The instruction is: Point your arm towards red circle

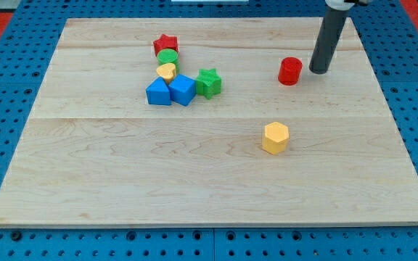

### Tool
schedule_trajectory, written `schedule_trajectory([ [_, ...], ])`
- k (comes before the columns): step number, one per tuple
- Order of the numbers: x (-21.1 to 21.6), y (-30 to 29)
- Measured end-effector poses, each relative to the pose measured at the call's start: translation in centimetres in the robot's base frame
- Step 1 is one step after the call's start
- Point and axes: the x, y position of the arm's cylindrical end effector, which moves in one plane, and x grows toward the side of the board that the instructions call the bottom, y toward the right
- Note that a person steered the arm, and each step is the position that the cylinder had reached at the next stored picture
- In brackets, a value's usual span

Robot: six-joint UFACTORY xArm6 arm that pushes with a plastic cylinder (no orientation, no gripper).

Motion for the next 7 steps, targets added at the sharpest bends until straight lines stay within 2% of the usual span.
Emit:
schedule_trajectory([
  [1,1.1,-0.5],
  [3,-2.3,-0.1],
  [5,0.5,-0.1],
  [6,-1.9,-0.1],
  [7,-1.6,-0.7],
])
